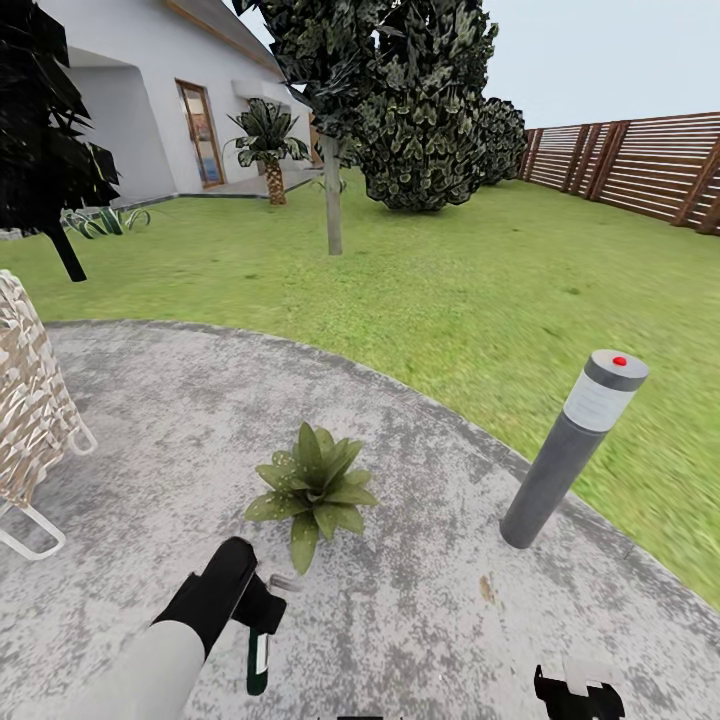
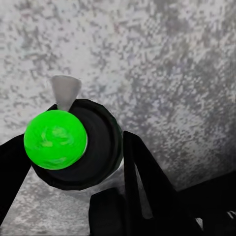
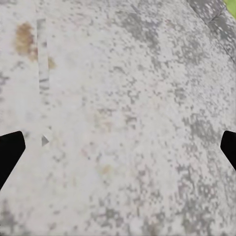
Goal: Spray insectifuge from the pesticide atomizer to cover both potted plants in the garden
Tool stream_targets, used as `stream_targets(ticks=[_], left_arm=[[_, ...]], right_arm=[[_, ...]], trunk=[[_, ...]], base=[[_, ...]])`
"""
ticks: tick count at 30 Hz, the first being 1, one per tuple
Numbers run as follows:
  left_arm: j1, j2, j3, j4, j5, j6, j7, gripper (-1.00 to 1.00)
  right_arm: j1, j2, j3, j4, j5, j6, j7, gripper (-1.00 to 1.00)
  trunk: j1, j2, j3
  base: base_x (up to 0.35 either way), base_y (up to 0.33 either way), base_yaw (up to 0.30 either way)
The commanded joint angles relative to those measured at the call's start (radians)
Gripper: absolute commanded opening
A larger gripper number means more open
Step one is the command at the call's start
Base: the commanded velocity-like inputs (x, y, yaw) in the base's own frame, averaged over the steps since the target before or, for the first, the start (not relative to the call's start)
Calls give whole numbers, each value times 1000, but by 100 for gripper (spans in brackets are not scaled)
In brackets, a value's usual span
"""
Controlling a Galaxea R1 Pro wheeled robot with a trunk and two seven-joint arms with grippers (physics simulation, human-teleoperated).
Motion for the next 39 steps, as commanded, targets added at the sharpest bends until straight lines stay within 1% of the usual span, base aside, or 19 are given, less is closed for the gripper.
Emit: stream_targets(ticks=[1, 3, 4, 7, 10, 14, 15, 18, 22, 26, 29, 30, 31, 32, 33, 34, 36, 37, 39], left_arm=[[1, 5, 7, -2, -7, 4, -9, -100], [3, 37, 8, -2, -6, 4, -10, -100], [3, 59, 9, -1, -6, 4, -10, -100], [4, 90, 7, 0, -7, 3, -10, -100], [5, 81, 4, 2, -8, 3, -10, -100], [5, 44, 4, 1, -10, -1, -9, -100], [5, 40, 4, 1, -10, -3, -9, -100], [3, 35, 4, -10, -10, 1, -8, -100], [1, 32, 4, -14, -9, 2, -8, -100], [2, 30, 5, -14, -8, 2, -9, -100], [-7, 17, -5, -15, -7, 10, -10, -100], [-11, 8, -11, -16, -7, 25, -13, -100], [-20, 4, -14, -17, -7, 36, -19, -100], [-66, -2, -26, -9, -9, 50, -54, -100], [-95, -2, -41, -5, -9, 53, -85, -100], [-110, -1, -54, -3, -10, 55, -107, -100], [-140, 0, -88, 0, -11, 57, -146, -100], [-168, 1, -111, 7, -11, 59, -170, -100], [-196, 2, -118, 34, -12, 60, -178, -100]], right_arm=[[-1, 0, -7, 2, 10, -3, -3, 100], [-1, 0, -7, 2, 10, -3, -3, 100], [-1, 1, -7, 2, 10, -3, -3, 100], [-1, 1, -7, 2, 10, -3, -3, 100], [-1, 1, -7, 2, 10, -3, -3, 100], [-1, 1, -7, 2, 10, -3, -3, 100], [-1, 1, -7, 2, 10, -3, -3, 100], [-1, 1, -7, 3, 10, -3, -3, 100], [-1, 1, -7, 2, 10, -3, -3, 100], [-1, 1, -7, 3, 10, -3, -3, 100], [-1, 1, -7, 2, 10, -3, -3, 100], [-1, 1, -7, 3, 10, -3, -3, 100], [-1, 1, -7, 3, 10, -3, -3, 100], [-1, 2, -7, 3, 10, -3, -3, 100], [-1, 2, -7, 2, 10, -3, -3, 100], [-1, 2, -7, 2, 10, -3, -3, 100], [-1, 2, -7, 2, 10, -3, -3, 100], [-1, 2, -7, 3, 10, -3, -3, 100], [-1, 2, -7, 3, 10, -3, -3, 100]], trunk=[[0, 0, -1], [0, 0, -1], [0, 0, -1], [0, 0, -1], [0, 0, -1], [0, 0, -1], [0, 0, -1], [0, 0, -1], [0, 0, -1], [0, 0, -1], [0, 0, -1], [0, 0, -1], [0, 0, -1], [0, 0, -1], [0, 0, -1], [0, 0, -1], [0, 0, -1], [0, 0, -1], [0, 0, -1]], base=[[0, 0, 0], [0, 0, 0], [0, 0, 0], [0, 0, 0], [0, 0, 0], [0, 0, 0], [0, 0, 0], [74, 0, 0], [274, 0, 0], [83, 0, 0], [8, 0, 0], [2, 0, 0], [1, 0, 0], [0, 0, 0], [0, 0, 0], [0, 0, 0], [0, 0, 0], [0, 0, 0], [0, 0, 0]])
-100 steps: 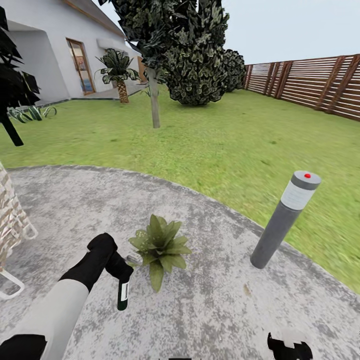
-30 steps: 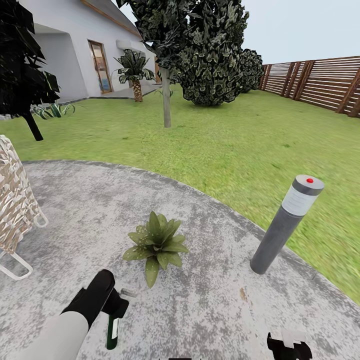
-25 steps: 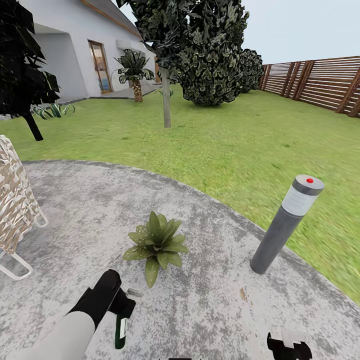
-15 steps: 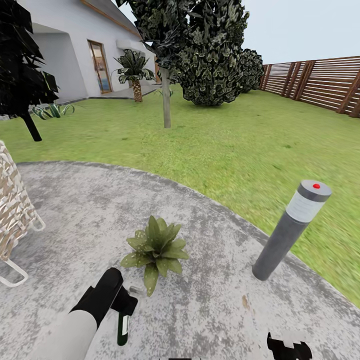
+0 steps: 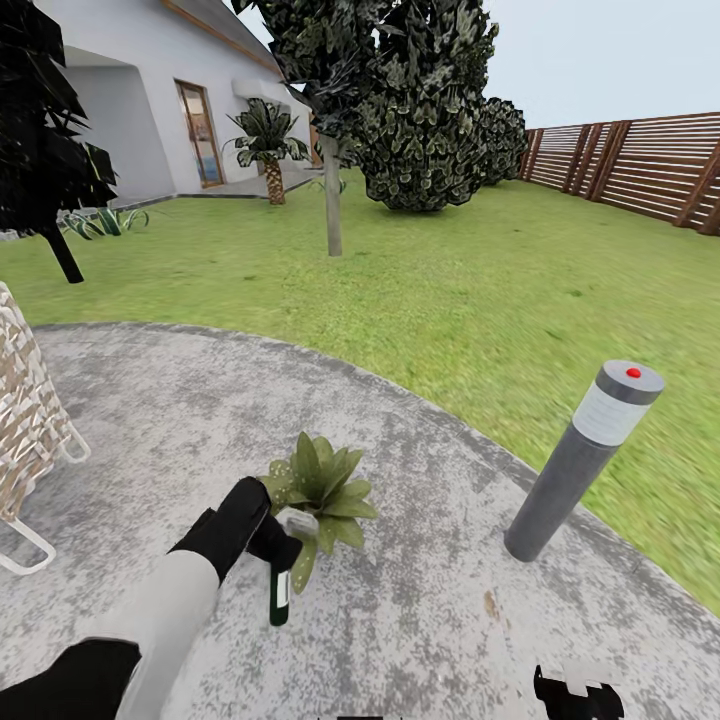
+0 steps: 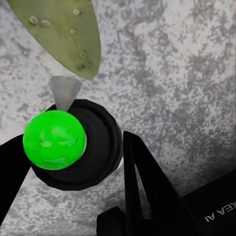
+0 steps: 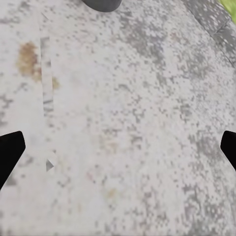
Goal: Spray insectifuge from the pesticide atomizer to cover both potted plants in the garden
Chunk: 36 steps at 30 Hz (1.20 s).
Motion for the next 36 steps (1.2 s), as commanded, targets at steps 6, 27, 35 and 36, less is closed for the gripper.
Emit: stream_targets(ticks=[6, 27, 35, 36], left_arm=[[-87, -5, -5, 155, -10, 2, -28, -100], [-217, 12, -82, 245, -14, 0, -118, -100], [-360, 68, -411, 317, -18, -12, -587, -100], [-368, 72, -432, 317, -18, -12, -614, -100]], right_arm=[[-1, 0, -7, 1, 10, -3, -3, 100], [-1, 0, -7, 1, 10, -3, -3, 100], [-1, 0, -7, 1, 13, -3, -1, 100], [-1, 0, -7, 1, 13, -3, -1, 100]], trunk=[[0, 0, -1], [0, 0, -1], [0, 0, -1], [0, 0, -1]], base=[[0, 0, 0], [-64, 0, 0], [0, 0, 0], [0, 0, 0]])
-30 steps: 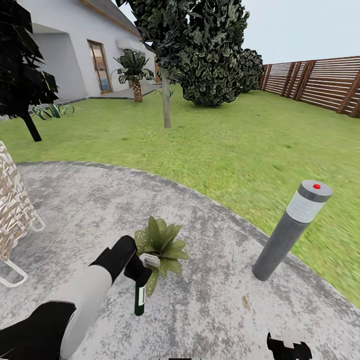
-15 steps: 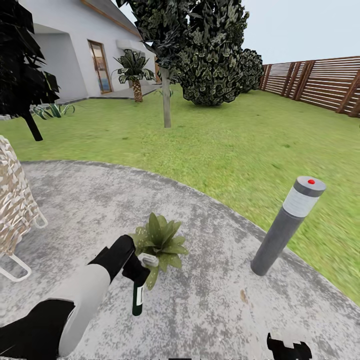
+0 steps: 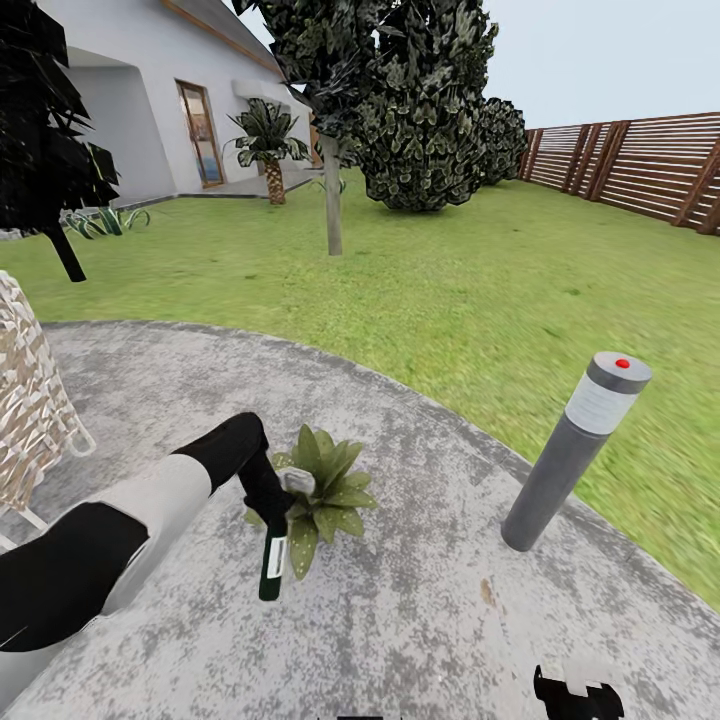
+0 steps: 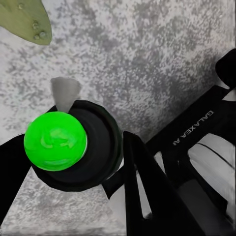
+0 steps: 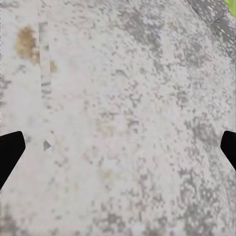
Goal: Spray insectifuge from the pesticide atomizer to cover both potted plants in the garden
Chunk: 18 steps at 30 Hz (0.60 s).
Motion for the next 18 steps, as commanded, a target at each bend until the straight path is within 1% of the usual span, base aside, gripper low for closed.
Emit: stream_targets(ticks=[1, 2, 3, 4, 6, 7, 9, 12, 16, 18], left_arm=[[-4, 2, -12, -1, -11, 9, -27, -100], [-9, 6, -41, -1, -11, 9, -61, -100], [-10, 8, -58, -1, -12, 8, -76, -100], [-10, 9, -84, -1, -12, 8, -96, -100], [-11, 11, -121, -1, -12, 8, -117, -100], [-11, 13, -130, -1, -12, 8, -121, -100], [-11, 13, -142, -2, -14, 8, -126, -100], [-11, 13, -147, -4, -16, 8, -128, -100], [-13, 11, -147, -5, -17, 9, -128, -100], [-13, 8, -147, -6, -17, 9, -128, -100]], right_arm=[[-1, 0, -7, 1, 11, -3, -3, 100], [-1, 0, -7, 1, 11, -3, -3, 100], [-1, 0, -7, 1, 11, -3, -3, 100], [-1, 0, -7, 1, 11, -3, -3, 100], [-1, 0, -7, 1, 11, -3, -3, 100], [-1, -1, -7, 1, 11, -3, -3, 100], [-1, -1, -7, 1, 11, -3, -3, 100], [-1, 0, -7, 1, 11, -3, -3, 100], [-1, 0, -7, 1, 11, -3, -3, 100], [-1, 0, -7, 1, 11, -3, -3, 100]], trunk=[[0, 0, -1], [0, 0, -1], [0, 0, -1], [0, 0, -1], [0, 0, -1], [0, 0, -1], [0, 0, -1], [0, 0, -1], [0, 0, -1], [0, 0, -1]], base=[[0, 0, 0], [0, 0, 0], [0, 0, 0], [0, 0, 0], [0, 0, 0], [0, 0, 0], [80, 54, 0], [198, 173, 0], [261, 189, 0], [315, 63, 0]])
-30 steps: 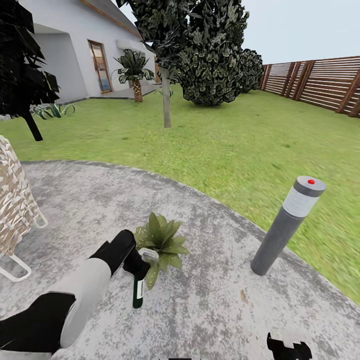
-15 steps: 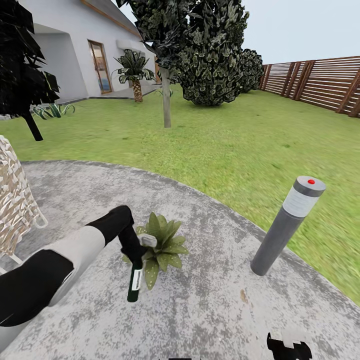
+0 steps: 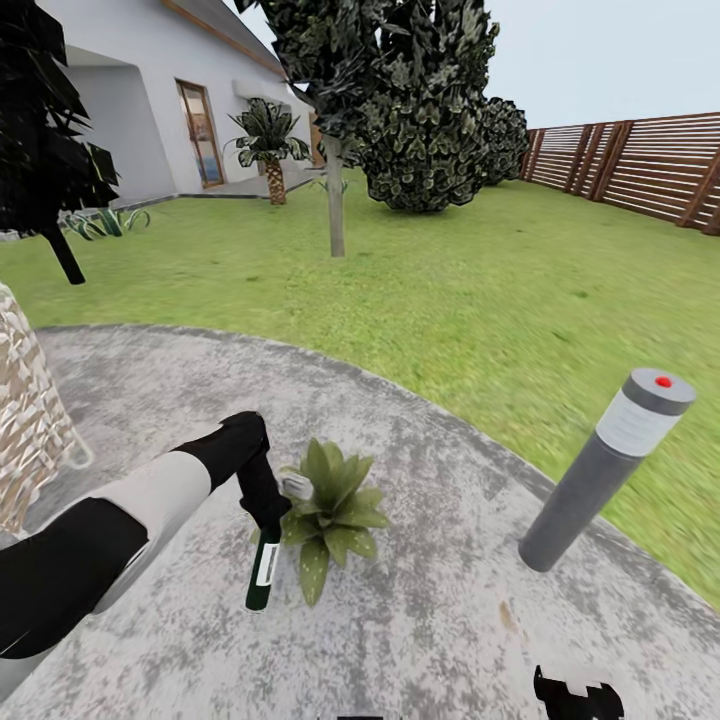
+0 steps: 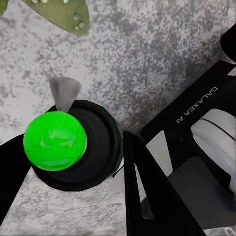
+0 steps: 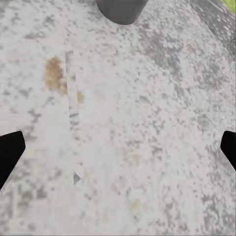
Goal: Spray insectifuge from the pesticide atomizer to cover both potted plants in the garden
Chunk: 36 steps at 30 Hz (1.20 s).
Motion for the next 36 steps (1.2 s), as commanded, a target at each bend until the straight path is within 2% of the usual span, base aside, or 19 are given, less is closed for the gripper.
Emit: stream_targets(ticks=[1, 5, 16, 23, 30, 36], left_arm=[[0, 0, 2, -2, -11, 11, -9, -100], [0, -2, 0, -3, -10, 10, -9, -100], [1, 6, -1, -1, -9, 8, -9, -100], [1, 5, -1, -1, -9, 9, -9, -100], [0, -1, -1, -3, -11, 9, -9, -100], [-6, -4, -2, -3, -12, 9, -9, -100]], right_arm=[[-1, 0, -7, 1, 10, -3, -3, 100], [-1, 1, -7, 1, 9, -3, -3, 100], [-1, 1, -7, 1, 9, -3, -3, 100], [-1, 1, -7, 1, 9, -3, -3, 100], [-1, 1, -7, 1, 9, -3, -4, 100], [-1, 1, -7, 1, 9, -3, -3, 100]], trunk=[[0, 0, -1], [0, 0, -1], [0, 0, 6], [0, 0, 6], [0, 0, 6], [0, 0, 6]], base=[[326, 27, 0], [269, 7, -15], [6, 6, -158], [-90, 232, -6], [221, 227, 0], [123, 45, -27]])
